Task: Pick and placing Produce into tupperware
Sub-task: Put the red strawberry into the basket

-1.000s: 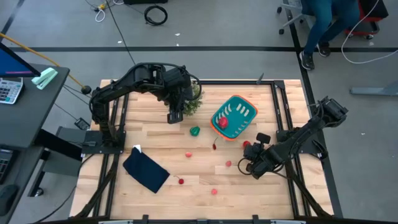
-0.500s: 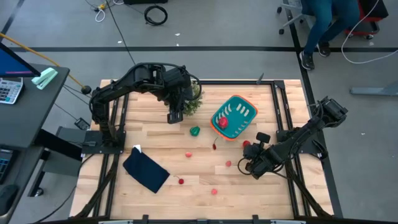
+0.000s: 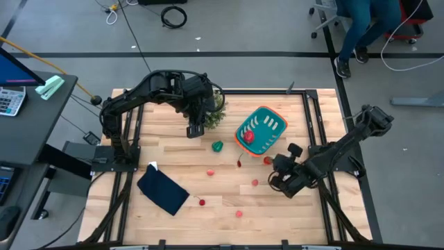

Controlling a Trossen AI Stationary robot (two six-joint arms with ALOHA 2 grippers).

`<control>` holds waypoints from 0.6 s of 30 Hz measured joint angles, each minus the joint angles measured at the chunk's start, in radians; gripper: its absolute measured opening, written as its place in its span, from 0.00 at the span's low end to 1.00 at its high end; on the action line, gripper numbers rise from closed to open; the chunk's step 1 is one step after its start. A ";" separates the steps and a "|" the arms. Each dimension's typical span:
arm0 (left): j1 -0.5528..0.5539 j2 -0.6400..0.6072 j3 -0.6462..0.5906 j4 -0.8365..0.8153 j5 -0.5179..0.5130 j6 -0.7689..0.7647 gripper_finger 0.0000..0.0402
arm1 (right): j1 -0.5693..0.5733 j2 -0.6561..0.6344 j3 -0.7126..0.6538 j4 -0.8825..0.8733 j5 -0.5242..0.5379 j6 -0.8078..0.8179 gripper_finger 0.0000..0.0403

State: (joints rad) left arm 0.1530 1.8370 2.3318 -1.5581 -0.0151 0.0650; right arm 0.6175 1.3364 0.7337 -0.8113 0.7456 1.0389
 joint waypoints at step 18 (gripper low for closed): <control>0.000 0.000 0.000 0.035 0.000 0.001 0.27 | -0.262 -0.208 0.152 0.058 0.104 -0.578 0.00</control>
State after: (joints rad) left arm 0.1532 1.8374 2.3318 -1.5234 -0.0147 0.0658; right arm 0.3557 1.1281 0.8856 -0.7536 0.8491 0.4610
